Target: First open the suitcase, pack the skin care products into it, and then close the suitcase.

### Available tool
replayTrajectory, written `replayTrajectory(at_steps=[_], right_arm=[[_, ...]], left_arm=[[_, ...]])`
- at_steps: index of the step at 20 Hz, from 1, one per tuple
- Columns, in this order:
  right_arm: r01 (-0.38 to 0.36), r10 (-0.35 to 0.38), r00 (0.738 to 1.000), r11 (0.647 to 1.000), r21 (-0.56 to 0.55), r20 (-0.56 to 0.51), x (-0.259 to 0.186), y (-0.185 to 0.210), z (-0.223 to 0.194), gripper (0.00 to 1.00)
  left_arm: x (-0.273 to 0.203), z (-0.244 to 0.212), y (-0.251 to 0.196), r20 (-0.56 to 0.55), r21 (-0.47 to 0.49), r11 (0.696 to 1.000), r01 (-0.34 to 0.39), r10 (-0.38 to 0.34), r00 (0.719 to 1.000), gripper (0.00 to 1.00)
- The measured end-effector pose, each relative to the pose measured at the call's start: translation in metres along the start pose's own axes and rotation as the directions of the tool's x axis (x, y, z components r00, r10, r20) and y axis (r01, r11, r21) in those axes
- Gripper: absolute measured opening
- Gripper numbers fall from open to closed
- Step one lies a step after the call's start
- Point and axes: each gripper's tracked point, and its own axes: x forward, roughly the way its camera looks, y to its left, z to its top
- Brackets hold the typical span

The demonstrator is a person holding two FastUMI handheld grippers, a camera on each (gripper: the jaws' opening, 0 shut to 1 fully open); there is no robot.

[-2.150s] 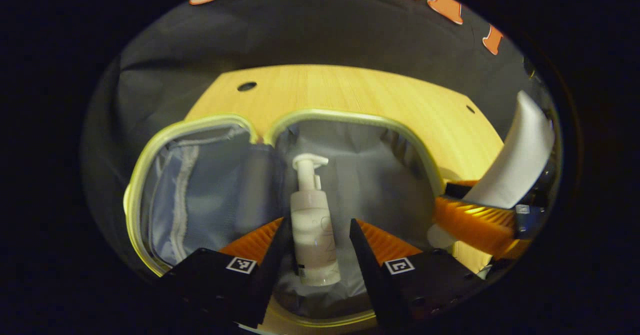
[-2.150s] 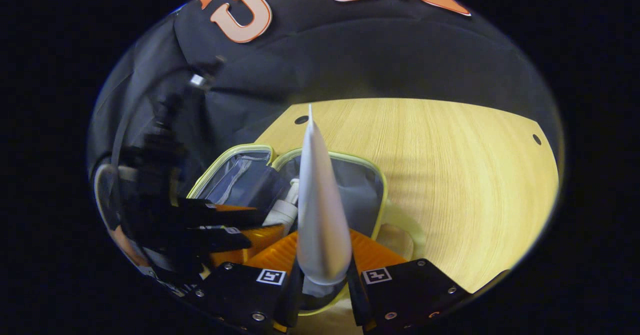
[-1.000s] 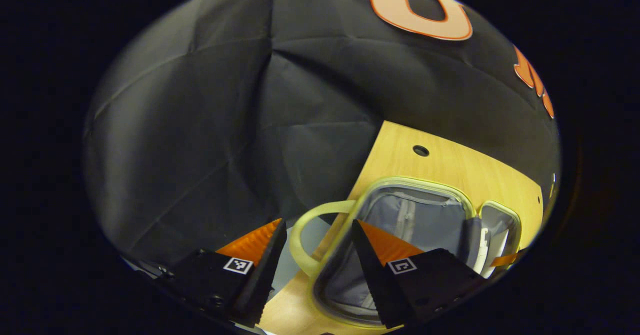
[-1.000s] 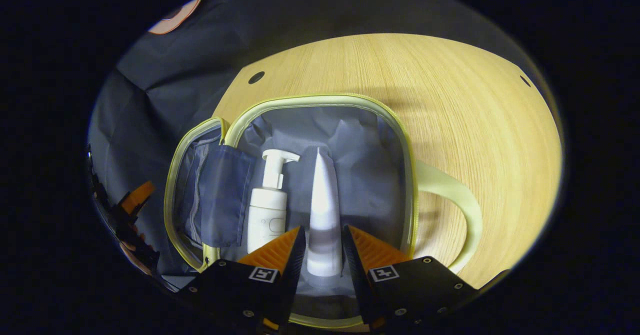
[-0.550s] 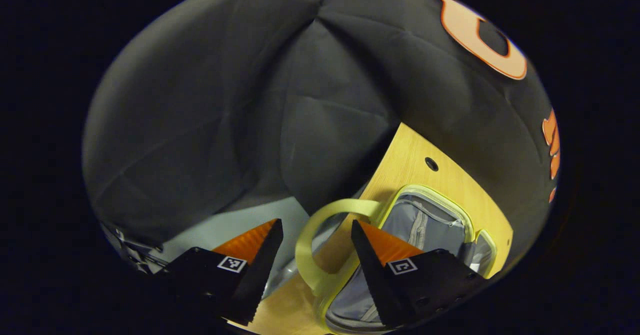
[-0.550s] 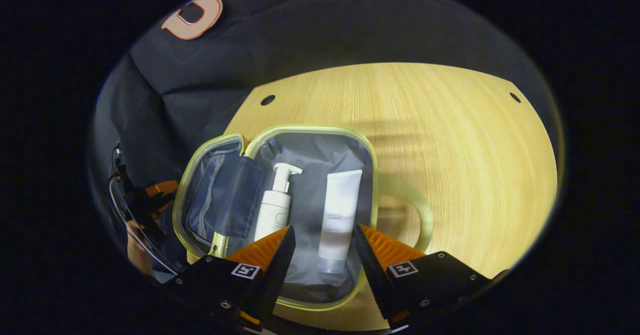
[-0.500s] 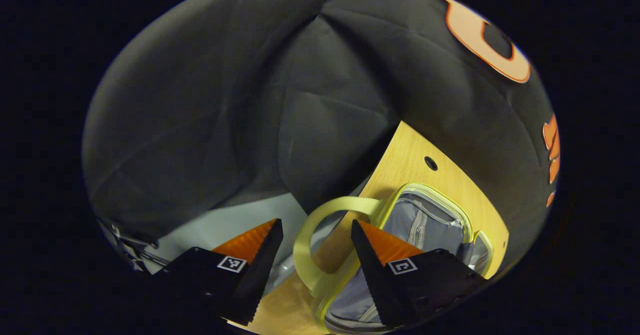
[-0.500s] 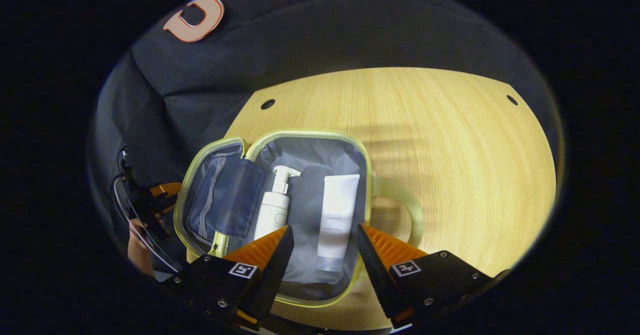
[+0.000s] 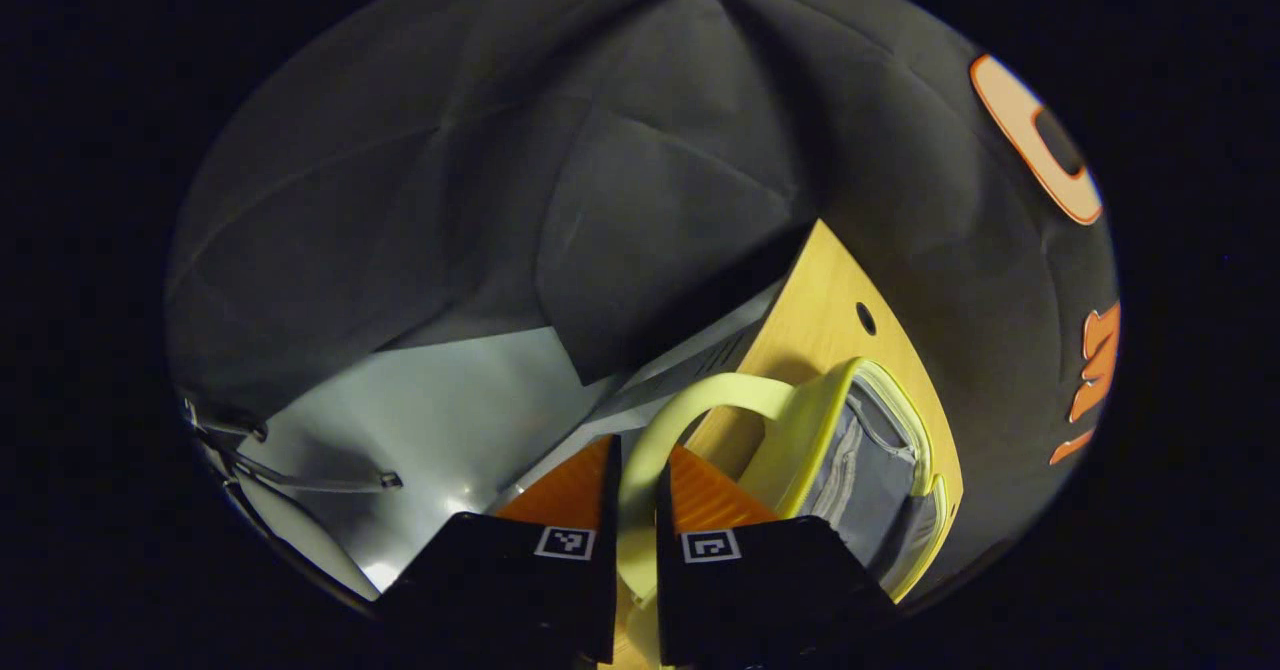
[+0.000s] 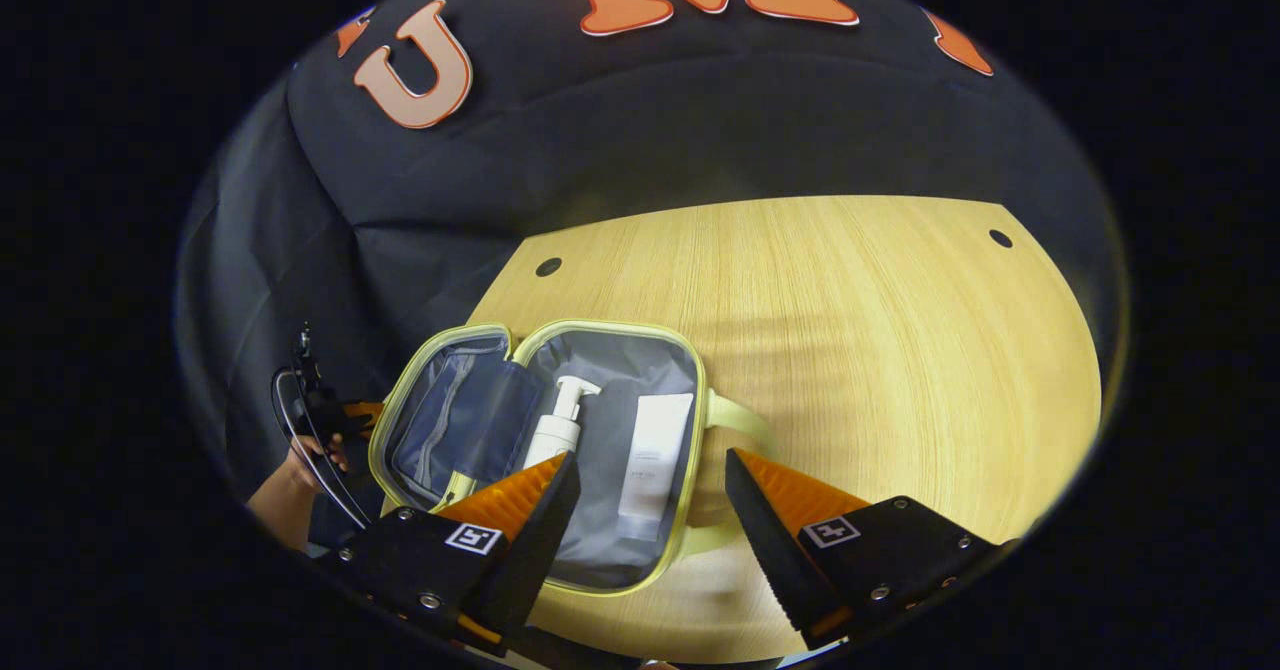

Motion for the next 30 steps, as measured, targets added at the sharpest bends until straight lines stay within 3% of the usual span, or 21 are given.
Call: replayTrajectory(at_steps=[1, 10, 16, 24, 30], right_arm=[[-0.005, 0.005, 1.000, 1.000, -0.003, 0.009, -0.004, -0.002, 0.002, 0.94], [-0.014, 0.019, 0.991, 0.999, -0.036, 0.136, -0.030, -0.026, 0.040, 0.93], [-0.049, 0.058, 0.977, 0.997, -0.051, 0.203, -0.046, -0.032, 0.060, 0.94], [-0.111, 0.126, 0.963, 0.991, -0.072, 0.238, -0.066, -0.043, 0.067, 0.95], [-0.133, 0.146, 0.951, 0.989, -0.068, 0.272, -0.080, -0.062, 0.075, 0.95]], left_arm=[[-0.007, 0.003, -0.005, 0.006, 0.030, 1.000, 0.009, -0.009, 1.000, 0.10], [-0.121, 0.033, -0.078, 0.215, 0.227, 0.974, 0.014, -0.064, 0.975, 0.08], [-0.191, 0.032, -0.166, 0.273, 0.299, 0.944, 0.139, -0.224, 0.936, 0.08], [-0.245, -0.019, -0.289, 0.255, 0.437, 0.860, 0.262, -0.398, 0.881, 0.08], [-0.257, -0.088, -0.364, 0.159, 0.497, 0.782, 0.376, -0.508, 0.847, 0.06]])
